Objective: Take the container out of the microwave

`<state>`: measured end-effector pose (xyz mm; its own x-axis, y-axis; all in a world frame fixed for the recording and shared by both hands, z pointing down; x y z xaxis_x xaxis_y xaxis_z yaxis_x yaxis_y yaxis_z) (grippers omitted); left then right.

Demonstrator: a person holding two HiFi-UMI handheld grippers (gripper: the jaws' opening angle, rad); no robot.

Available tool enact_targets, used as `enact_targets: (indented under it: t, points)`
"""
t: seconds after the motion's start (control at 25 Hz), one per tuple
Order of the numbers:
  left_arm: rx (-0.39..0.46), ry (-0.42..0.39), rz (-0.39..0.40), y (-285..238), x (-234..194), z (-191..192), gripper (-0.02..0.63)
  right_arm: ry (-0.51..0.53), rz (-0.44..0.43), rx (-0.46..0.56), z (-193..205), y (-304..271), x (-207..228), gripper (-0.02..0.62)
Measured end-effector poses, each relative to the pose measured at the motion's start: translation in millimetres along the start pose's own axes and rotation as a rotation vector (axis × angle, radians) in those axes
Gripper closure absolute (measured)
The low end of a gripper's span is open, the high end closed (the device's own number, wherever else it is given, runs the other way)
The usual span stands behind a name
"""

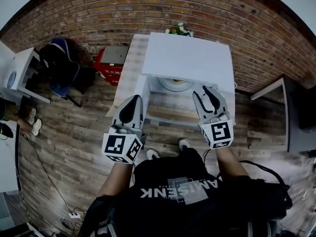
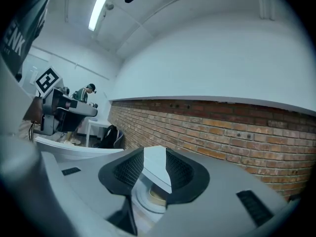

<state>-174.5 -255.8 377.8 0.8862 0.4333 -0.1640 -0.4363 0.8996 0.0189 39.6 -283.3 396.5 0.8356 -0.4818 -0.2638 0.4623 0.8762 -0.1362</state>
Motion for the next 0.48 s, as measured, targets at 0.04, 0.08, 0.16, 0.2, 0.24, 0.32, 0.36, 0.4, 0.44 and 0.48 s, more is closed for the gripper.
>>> enact_targets:
  t: [0.04,0.08,0.16,0.2,0.24,0.32,0.36,0.4,0.44,0.48]
  points:
    - [-0.001,-0.002,-0.006,-3.9,-0.5,0.3,0.595,0.004,-0.010,0.002,4.1,-1.8,1.0,0.426]
    - [-0.002,-0.003,-0.016,-7.8,-1.7,0.5,0.595,0.009,-0.025,0.000,9.0,-4.1,1.3,0.426]
    - [-0.005,0.006,-0.060,-13.6,-5.3,1.1,0.595,0.011,-0.065,-0.014,19.8,-10.3,-0.1,0.420]
    - [-0.005,0.012,-0.087,-14.7,-6.2,1.8,0.595,0.008,-0.090,-0.020,25.1,-13.7,-2.1,0.413]
    - [-0.007,0.015,-0.110,-15.3,-5.4,2.9,0.595,0.008,-0.120,-0.026,31.3,-16.8,-5.3,0.410]
    - [-0.014,0.008,-0.130,-17.9,1.1,4.3,0.595,0.032,-0.187,-0.049,48.0,-21.8,-13.3,0.394]
    - [-0.016,0.003,-0.133,-20.7,4.6,3.5,0.595,0.049,-0.216,-0.064,57.0,-23.7,-16.3,0.390]
    - [-0.015,0.000,-0.138,-24.4,7.0,1.9,0.595,0.065,-0.241,-0.076,65.1,-26.2,-18.4,0.387]
    - [-0.011,-0.004,-0.146,-28.3,8.0,-0.3,0.595,0.079,-0.266,-0.084,72.1,-29.7,-20.2,0.382]
    - [-0.007,-0.007,-0.157,-31.1,8.1,-2.2,0.595,0.090,-0.292,-0.089,78.2,-33.8,-22.9,0.375]
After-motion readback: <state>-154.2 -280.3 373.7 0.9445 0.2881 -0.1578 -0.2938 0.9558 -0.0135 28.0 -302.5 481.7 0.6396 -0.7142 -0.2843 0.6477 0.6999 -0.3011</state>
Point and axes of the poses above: the fingertips, and each gripper's own axes: y backward along the fingers, x to its right, z out of its underside, the point moved 1 cm from there along y, backward along the fingers, and after that the axes turned 1 degree about -y, right-handed, at the moved point
